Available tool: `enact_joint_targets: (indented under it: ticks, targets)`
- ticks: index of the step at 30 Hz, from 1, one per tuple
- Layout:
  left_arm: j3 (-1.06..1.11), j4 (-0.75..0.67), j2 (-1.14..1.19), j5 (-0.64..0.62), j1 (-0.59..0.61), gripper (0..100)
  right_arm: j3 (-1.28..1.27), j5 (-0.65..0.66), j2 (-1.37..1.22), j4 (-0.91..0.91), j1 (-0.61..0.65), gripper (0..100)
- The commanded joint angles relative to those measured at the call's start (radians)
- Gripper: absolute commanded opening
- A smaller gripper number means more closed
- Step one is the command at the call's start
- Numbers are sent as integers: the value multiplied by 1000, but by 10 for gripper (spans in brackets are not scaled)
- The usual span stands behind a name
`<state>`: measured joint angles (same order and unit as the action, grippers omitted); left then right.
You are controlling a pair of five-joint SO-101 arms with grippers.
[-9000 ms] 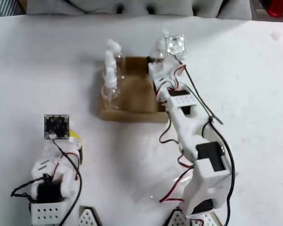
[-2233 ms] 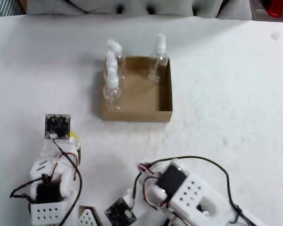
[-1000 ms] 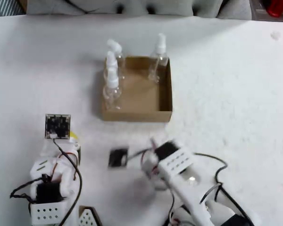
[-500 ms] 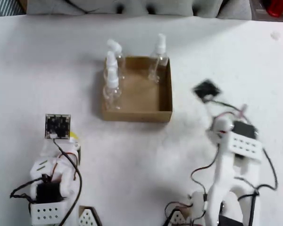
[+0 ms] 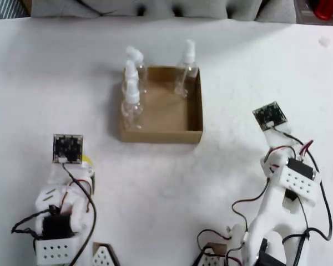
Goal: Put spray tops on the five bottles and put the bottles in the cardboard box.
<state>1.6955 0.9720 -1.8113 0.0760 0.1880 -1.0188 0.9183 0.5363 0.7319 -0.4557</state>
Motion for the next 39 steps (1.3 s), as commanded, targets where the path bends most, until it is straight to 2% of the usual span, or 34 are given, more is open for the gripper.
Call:
enact_joint_targets:
  ticks: [1,4,6,17,23,27,31,39]
  targets:
    - [-3,-8,-15,12,13,20,11,-8,-68,-64,12,245]
    - [-3,-8,-15,12,13,20,23,-6,-150,-163,25,258]
    - [-3,-8,-15,12,13,20,74,-8,-200,-156,31,257]
    - [-3,-8,-15,12,13,20,379,-40,-268,160,28,255]
    - [-3,-8,-15,12,13,20,391,71,-266,285,4,254]
    - [-3,-8,-15,12,13,20,390,74,-268,283,-33,254]
    - [-3,-8,-15,12,13,20,374,180,-280,282,-44,254]
    - [-3,-8,-15,12,13,20,278,212,-278,143,-36,254]
